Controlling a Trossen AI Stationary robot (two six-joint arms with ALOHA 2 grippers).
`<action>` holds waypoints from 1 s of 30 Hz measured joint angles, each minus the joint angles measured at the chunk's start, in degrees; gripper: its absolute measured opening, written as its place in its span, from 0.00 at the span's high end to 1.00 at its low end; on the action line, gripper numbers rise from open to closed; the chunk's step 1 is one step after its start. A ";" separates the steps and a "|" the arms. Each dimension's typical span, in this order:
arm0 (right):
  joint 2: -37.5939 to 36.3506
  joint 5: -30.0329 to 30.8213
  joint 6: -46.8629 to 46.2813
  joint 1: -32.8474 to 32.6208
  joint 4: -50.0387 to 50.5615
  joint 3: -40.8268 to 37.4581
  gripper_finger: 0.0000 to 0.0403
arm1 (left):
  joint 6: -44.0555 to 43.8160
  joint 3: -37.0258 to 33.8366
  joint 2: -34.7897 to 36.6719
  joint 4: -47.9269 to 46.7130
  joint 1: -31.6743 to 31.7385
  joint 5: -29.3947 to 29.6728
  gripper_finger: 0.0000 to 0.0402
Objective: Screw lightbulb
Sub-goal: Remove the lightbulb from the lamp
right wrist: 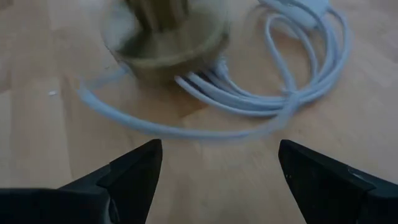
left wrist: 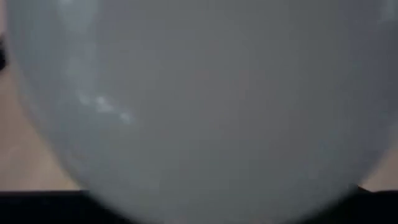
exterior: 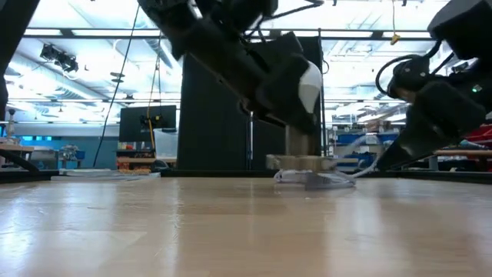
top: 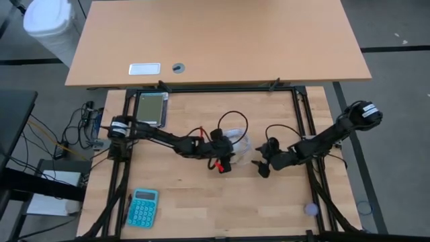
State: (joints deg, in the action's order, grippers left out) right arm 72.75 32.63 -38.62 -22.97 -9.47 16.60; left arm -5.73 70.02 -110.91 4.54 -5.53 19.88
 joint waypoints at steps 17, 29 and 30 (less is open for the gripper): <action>-0.06 -4.70 7.70 1.93 -11.18 0.02 0.20 | -5.83 -0.43 7.14 -16.63 -4.17 10.23 0.51; 0.05 -5.83 6.68 1.73 -13.16 0.04 0.20 | -11.42 -16.30 17.03 -4.85 -7.33 13.70 0.51; 0.05 -5.83 6.43 1.74 -13.58 0.04 0.20 | -11.53 -18.23 18.40 -3.50 -7.52 14.16 0.51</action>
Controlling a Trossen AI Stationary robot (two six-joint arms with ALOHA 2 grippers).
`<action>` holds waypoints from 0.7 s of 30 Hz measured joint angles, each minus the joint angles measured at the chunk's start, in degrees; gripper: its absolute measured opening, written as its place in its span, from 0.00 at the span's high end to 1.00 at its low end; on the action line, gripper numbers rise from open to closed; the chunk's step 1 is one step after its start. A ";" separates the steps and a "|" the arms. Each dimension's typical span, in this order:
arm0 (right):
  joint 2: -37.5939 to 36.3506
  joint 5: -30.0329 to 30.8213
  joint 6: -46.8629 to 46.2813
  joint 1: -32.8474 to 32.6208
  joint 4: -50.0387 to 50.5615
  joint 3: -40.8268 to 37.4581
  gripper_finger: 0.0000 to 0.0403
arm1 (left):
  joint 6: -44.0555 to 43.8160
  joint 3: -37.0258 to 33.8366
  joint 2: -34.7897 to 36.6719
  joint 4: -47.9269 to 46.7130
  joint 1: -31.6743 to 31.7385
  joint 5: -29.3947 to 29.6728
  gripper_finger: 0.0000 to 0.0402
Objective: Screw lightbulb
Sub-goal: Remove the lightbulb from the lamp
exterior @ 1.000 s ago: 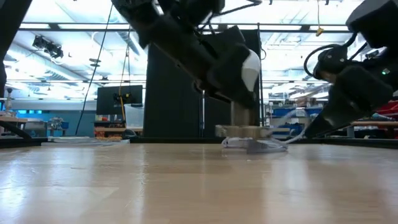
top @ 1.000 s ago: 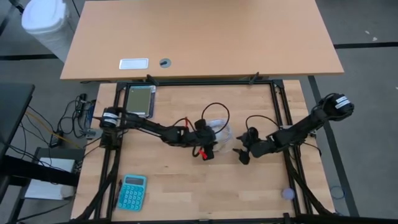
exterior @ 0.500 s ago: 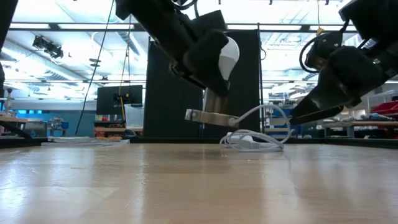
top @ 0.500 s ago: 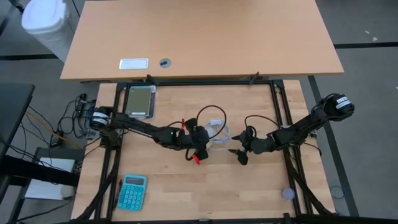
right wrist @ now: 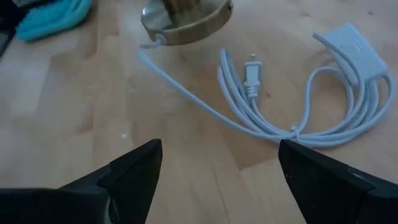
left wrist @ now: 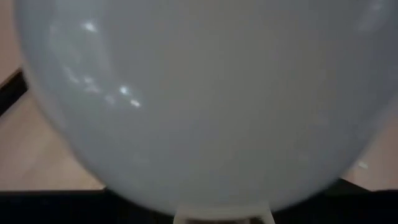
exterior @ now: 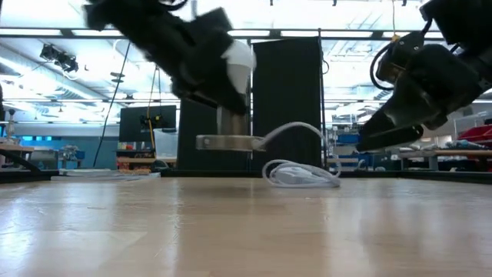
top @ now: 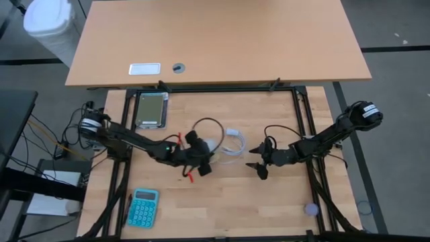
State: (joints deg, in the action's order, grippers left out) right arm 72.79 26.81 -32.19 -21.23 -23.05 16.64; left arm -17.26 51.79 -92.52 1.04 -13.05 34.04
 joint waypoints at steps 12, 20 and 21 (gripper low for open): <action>9.63 -2.57 0.27 4.29 -3.08 6.04 0.20 | 0.44 -14.32 14.66 6.37 -2.70 2.85 0.51; 19.02 -6.00 7.89 7.03 -3.17 16.22 0.20 | -2.21 -14.68 26.62 -8.58 -6.16 10.32 0.51; 19.24 -6.08 8.92 7.17 -3.12 17.01 0.20 | -2.76 -14.69 27.27 -8.91 -6.35 10.82 0.51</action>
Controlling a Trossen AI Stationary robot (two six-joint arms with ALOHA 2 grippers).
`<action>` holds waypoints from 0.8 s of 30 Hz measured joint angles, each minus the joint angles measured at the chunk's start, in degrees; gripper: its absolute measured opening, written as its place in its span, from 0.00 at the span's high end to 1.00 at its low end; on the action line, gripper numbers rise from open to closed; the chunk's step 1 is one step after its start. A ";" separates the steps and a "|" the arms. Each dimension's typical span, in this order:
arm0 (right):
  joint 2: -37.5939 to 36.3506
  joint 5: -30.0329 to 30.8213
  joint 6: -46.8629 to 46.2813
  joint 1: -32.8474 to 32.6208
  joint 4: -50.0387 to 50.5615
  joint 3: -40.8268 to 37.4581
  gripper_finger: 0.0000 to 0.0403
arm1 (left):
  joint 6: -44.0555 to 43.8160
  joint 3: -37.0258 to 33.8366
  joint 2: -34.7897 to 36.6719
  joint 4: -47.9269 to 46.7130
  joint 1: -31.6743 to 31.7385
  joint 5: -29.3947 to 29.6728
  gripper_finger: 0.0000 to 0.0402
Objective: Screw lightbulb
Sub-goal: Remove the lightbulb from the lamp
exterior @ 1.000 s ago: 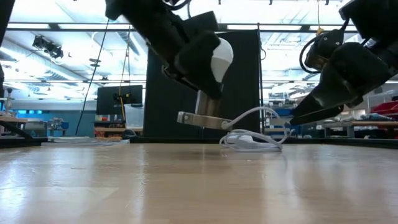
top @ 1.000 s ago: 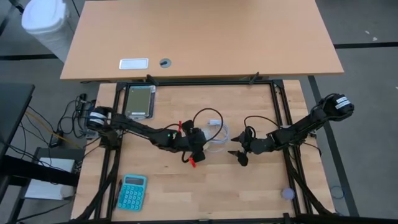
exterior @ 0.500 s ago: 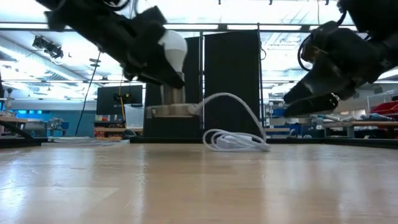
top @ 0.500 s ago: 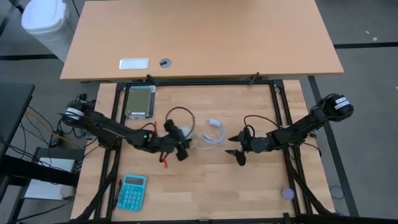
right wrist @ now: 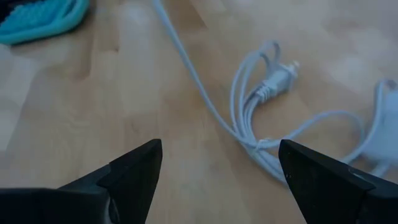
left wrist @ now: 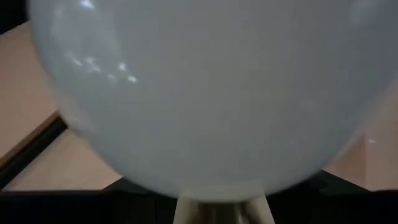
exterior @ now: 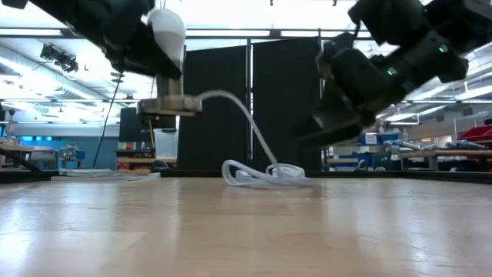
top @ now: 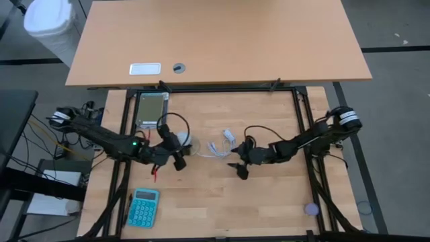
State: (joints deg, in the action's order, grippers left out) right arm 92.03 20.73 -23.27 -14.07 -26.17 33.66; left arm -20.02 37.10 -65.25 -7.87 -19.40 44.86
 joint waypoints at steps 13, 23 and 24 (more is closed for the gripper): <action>-5.99 -0.81 1.96 -0.10 7.44 0.92 0.20 | -8.88 -0.01 -8.61 6.12 -3.58 -2.71 0.51; -7.77 -0.74 1.93 -1.53 11.77 0.95 0.20 | -9.08 0.07 -25.59 27.20 -3.91 -3.73 0.51; -7.95 -0.74 1.94 -1.57 12.35 0.97 0.20 | -9.14 0.10 -26.70 27.87 -3.89 -3.72 0.51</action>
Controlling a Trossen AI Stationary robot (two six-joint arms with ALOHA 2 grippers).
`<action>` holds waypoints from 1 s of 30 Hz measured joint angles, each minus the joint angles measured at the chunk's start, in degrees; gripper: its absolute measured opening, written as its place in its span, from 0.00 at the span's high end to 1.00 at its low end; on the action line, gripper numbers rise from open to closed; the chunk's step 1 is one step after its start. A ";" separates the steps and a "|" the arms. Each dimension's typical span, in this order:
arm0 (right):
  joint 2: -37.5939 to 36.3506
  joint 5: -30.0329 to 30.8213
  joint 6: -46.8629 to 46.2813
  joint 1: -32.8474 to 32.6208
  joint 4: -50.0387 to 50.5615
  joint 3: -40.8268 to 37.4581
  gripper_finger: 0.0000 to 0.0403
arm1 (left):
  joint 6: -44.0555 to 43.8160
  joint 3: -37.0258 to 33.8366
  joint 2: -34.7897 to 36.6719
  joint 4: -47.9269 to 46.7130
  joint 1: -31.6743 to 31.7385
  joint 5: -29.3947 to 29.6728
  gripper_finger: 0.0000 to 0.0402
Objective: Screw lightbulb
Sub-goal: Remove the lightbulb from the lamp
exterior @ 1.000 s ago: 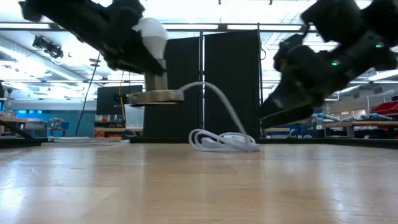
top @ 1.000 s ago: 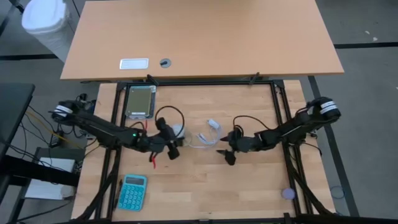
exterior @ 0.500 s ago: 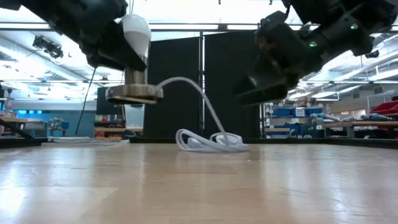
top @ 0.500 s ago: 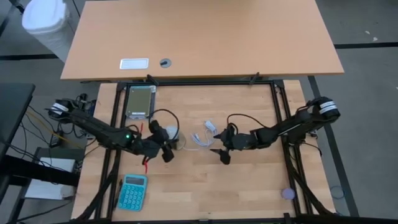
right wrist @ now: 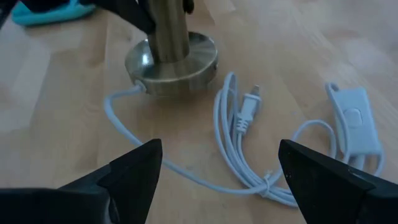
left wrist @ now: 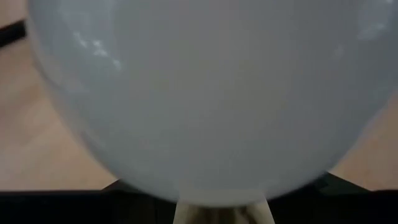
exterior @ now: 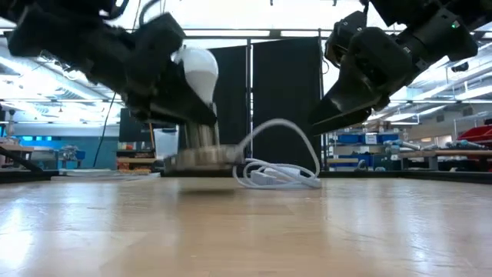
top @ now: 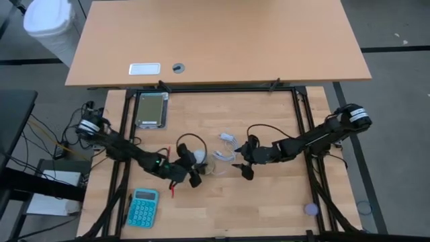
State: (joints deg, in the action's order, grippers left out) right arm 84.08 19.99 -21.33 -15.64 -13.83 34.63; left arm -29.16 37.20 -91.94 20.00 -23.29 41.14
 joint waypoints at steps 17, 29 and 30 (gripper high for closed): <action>-2.96 1.62 1.96 0.00 3.26 -0.02 0.20 | 1.74 6.55 -9.81 0.22 1.34 -2.03 0.39; -2.94 1.25 1.96 -1.22 4.27 -0.02 0.20 | 7.98 7.46 -6.29 -4.71 -0.26 -2.22 0.22; -2.94 1.25 1.96 -1.22 4.33 -0.04 0.20 | 7.82 7.46 -5.52 -6.58 -0.46 -1.95 0.23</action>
State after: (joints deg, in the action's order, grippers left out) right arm 81.14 21.23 -19.37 -16.86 -9.49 34.60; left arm -21.34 44.66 -97.46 13.42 -23.74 39.19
